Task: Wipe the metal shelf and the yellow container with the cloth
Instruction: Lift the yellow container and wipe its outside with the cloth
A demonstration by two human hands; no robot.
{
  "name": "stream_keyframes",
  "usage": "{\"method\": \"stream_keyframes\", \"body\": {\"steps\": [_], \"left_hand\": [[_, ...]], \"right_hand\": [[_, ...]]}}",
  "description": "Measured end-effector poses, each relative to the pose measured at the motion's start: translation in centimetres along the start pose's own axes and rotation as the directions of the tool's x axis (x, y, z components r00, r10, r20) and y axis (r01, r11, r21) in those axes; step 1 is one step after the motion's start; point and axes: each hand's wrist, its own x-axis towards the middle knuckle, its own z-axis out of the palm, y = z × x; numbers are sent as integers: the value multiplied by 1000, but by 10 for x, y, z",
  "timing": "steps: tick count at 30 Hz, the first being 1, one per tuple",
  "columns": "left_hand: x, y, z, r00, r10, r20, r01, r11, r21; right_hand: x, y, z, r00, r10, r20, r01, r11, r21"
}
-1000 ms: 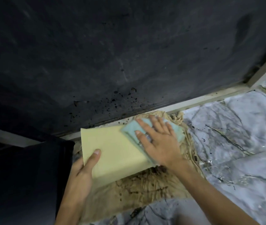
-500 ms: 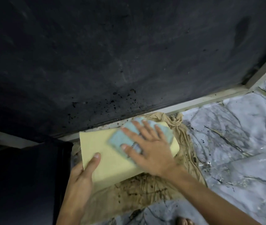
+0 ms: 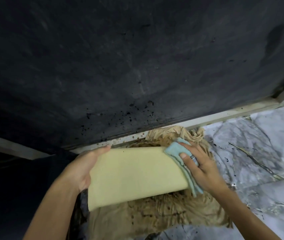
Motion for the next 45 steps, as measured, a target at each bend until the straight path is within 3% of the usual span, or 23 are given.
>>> {"method": "stream_keyframes", "body": {"steps": [3,5,7,9,11,14,17,19,20,25,30,36,40,45], "left_hand": [[9,-2,8,997,4,-83,-3,1000,6],[0,-7,12,995,22,-94,-19,999,33],[-19,-13,15,994,70,-85,-65,996,63],[-40,-20,19,988,134,-77,-128,988,84],[-55,-26,27,984,164,-74,-158,984,76],[-67,-30,39,978,177,-109,-170,983,73],[-65,-31,47,963,252,-95,-238,962,134],[-59,-34,41,962,261,-81,-247,957,151],[-58,-36,39,964,257,-64,-246,959,142],[-54,-44,26,989,148,25,-150,975,162],[-46,-44,24,988,115,-101,-105,990,98],[-34,-54,7,998,59,29,-59,998,-11],[-36,-56,9,991,109,74,-110,994,-2],[-41,-60,17,967,234,98,-246,959,143]], "right_hand": [[1,4,0,994,17,-108,-17,1000,5],[4,1,-6,981,123,-149,-124,992,4],[6,-9,-19,951,240,-194,-225,969,99],[5,-35,-38,918,298,-261,-217,929,299],[4,-69,-46,923,308,-233,-191,889,417],[-3,-123,-15,995,86,-58,-65,954,293],[-15,-138,47,971,-74,227,81,996,-24],[-15,-135,72,956,-75,284,160,944,-288],[-11,-135,77,950,-37,311,143,935,-326],[38,-127,77,860,205,466,-32,936,-352],[59,-127,93,770,217,600,88,895,-437],[58,-126,108,713,209,669,162,879,-448],[53,-127,108,780,142,609,152,902,-405],[26,-126,118,929,-26,369,139,949,-284]]}}
